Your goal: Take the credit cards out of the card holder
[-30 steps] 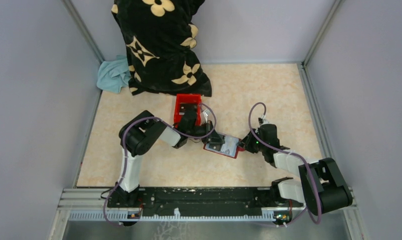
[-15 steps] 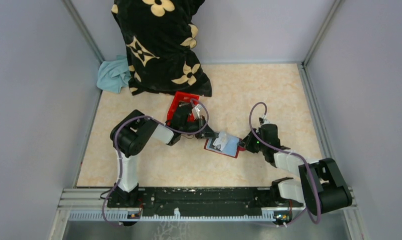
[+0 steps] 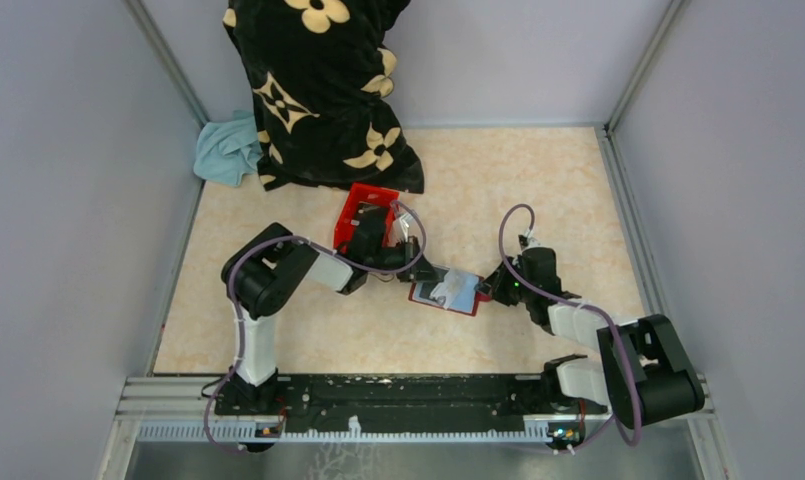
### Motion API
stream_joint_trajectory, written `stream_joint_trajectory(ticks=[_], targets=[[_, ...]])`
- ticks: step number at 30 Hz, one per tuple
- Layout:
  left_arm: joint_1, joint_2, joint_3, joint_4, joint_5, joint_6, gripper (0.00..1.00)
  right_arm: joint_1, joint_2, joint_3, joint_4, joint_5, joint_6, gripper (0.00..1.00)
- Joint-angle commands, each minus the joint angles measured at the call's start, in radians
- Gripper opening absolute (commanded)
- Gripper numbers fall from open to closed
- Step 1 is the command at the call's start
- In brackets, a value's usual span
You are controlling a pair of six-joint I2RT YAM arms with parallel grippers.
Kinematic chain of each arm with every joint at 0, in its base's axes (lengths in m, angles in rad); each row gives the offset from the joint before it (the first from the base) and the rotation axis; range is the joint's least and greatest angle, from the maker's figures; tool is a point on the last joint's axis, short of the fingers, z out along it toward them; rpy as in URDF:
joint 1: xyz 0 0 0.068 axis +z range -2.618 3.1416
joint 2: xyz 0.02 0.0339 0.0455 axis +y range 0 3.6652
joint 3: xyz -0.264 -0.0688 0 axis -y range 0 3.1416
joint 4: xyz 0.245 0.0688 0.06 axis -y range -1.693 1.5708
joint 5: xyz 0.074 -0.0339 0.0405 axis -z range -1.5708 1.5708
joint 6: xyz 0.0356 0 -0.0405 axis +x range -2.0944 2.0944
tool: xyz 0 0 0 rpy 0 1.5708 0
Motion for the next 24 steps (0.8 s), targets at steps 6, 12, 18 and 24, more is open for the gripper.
stream_joint_trajectory(ticks=[6,12,18,24], targets=[[-0.011,-0.148,-0.001,-0.124,-0.117,0.163,0.0,-0.013,0.04,0.007,0.001,0.021,-0.042,0.0],[-0.01,-0.2,-0.015,-0.151,-0.16,0.203,0.0,-0.013,0.017,0.003,0.0,0.018,-0.046,0.0],[-0.005,-0.254,-0.065,-0.079,-0.175,0.204,0.0,-0.014,-0.011,-0.008,0.034,-0.014,-0.045,0.0],[0.016,-0.312,-0.168,0.125,-0.135,0.149,0.0,-0.014,-0.146,-0.09,0.242,-0.121,-0.012,0.0]])
